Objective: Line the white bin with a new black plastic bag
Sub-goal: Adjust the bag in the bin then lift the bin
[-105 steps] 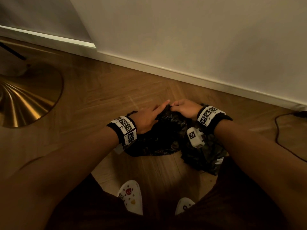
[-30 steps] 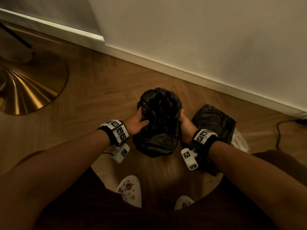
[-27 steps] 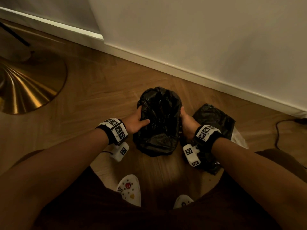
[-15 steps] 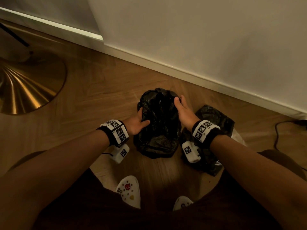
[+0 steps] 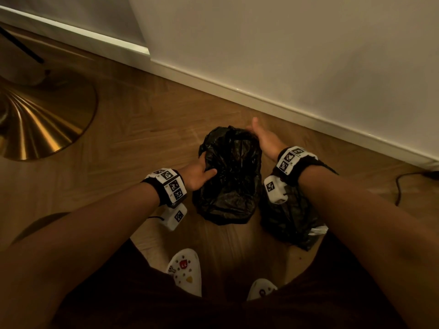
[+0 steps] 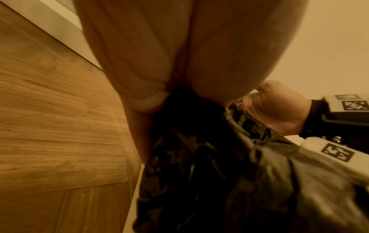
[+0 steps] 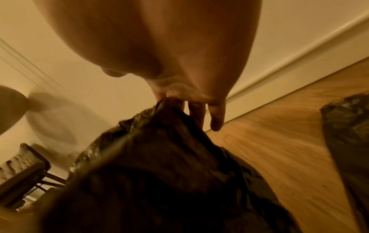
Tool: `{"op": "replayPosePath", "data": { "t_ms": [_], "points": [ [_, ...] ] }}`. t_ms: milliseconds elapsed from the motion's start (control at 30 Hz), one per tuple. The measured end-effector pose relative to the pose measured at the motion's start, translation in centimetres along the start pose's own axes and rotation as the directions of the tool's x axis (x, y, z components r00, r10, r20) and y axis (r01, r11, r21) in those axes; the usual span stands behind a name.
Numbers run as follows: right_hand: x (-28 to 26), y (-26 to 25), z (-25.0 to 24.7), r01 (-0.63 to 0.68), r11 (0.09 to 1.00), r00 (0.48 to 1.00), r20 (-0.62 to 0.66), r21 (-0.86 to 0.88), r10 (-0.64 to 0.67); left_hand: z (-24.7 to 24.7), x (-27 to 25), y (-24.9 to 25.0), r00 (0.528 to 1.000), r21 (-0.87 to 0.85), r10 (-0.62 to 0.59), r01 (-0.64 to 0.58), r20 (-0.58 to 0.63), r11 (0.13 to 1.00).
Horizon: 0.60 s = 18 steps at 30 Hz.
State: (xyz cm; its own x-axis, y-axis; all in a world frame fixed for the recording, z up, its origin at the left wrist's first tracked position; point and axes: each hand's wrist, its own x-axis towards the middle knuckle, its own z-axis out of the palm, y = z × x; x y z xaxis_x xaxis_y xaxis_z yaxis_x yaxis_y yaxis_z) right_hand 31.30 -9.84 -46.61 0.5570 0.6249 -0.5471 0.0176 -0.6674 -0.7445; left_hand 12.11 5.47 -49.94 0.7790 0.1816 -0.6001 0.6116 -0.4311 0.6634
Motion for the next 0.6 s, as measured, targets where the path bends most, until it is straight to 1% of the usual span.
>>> {"op": "replayPosePath", "data": {
  "t_ms": [67,100,133,167,200,233,267,300,333,367,400,433,467,500,533,600],
  "points": [
    [0.2,0.2,0.3,-0.081,0.996,0.996,0.027,-0.032,0.082,0.2,0.1,0.0,1.000,0.003,0.003,-0.003,-0.022,1.000],
    [0.4,0.5,0.4,-0.088,0.996,0.996,0.016,-0.033,0.088,0.4,0.2,-0.1,1.000,0.004,0.002,-0.002,-0.031,1.000],
    [0.4,0.5,0.4,-0.057,0.997,0.998,-0.011,-0.049,0.056,0.4,0.3,-0.1,0.999,0.007,-0.007,0.007,-0.035,1.000],
    [0.1,0.3,0.4,-0.001,0.997,0.998,-0.058,-0.075,-0.004,0.3,0.4,-0.1,0.999,0.009,-0.021,0.021,-0.031,1.000],
    [-0.3,0.0,0.3,0.063,0.994,0.989,-0.126,-0.090,-0.074,0.3,0.3,0.0,0.999,0.012,-0.038,0.039,-0.026,0.999],
    [-0.9,-0.4,0.2,0.124,0.989,0.969,-0.205,-0.082,-0.139,0.3,0.3,0.1,0.998,0.025,-0.055,0.055,-0.024,0.998],
    [-1.6,-0.8,0.1,0.158,0.986,0.956,-0.244,-0.046,-0.165,0.2,0.2,0.2,0.998,0.045,-0.060,0.061,-0.028,0.997],
    [-2.3,-1.4,0.2,0.160,0.987,0.968,-0.195,0.009,-0.156,0.1,0.2,0.3,0.998,0.080,-0.056,0.059,-0.036,0.995],
    [-3.1,-2.0,0.6,0.125,0.990,0.991,-0.053,0.062,-0.122,0.1,0.1,0.3,0.998,0.116,-0.047,0.052,-0.049,0.992],
    [-3.7,-2.4,1.1,0.054,0.997,0.987,0.147,0.052,-0.061,0.0,0.1,0.2,0.997,0.145,-0.038,0.047,-0.065,0.988],
    [-4.0,-2.6,1.7,-0.001,0.999,0.943,0.334,-0.034,0.013,0.0,0.0,0.3,0.997,0.168,-0.029,0.041,-0.074,0.985],
    [-4.0,-2.5,2.4,-0.030,0.988,0.881,0.463,-0.151,0.098,-0.1,-0.1,0.5,0.998,0.188,-0.018,0.030,-0.066,0.982],
    [-3.6,-2.4,3.2,-0.045,0.966,0.832,0.525,-0.255,0.177,0.0,-0.2,0.7,0.999,0.215,0.002,0.008,-0.047,0.977],
    [-3.1,-2.3,3.9,-0.061,0.944,0.801,0.548,-0.325,0.240,0.1,-0.3,1.0,0.999,0.256,0.024,-0.017,-0.026,0.966],
    [-2.4,-2.0,4.6,-0.100,0.931,0.774,0.561,-0.351,0.294,0.1,-0.3,1.2,0.999,0.294,0.043,-0.039,-0.007,0.955],
    [-1.4,-1.1,5.8,-0.238,0.913,0.699,0.594,-0.330,0.397,0.3,-0.5,1.9,0.997,0.346,0.071,-0.068,0.004,0.936]
  ]
}}
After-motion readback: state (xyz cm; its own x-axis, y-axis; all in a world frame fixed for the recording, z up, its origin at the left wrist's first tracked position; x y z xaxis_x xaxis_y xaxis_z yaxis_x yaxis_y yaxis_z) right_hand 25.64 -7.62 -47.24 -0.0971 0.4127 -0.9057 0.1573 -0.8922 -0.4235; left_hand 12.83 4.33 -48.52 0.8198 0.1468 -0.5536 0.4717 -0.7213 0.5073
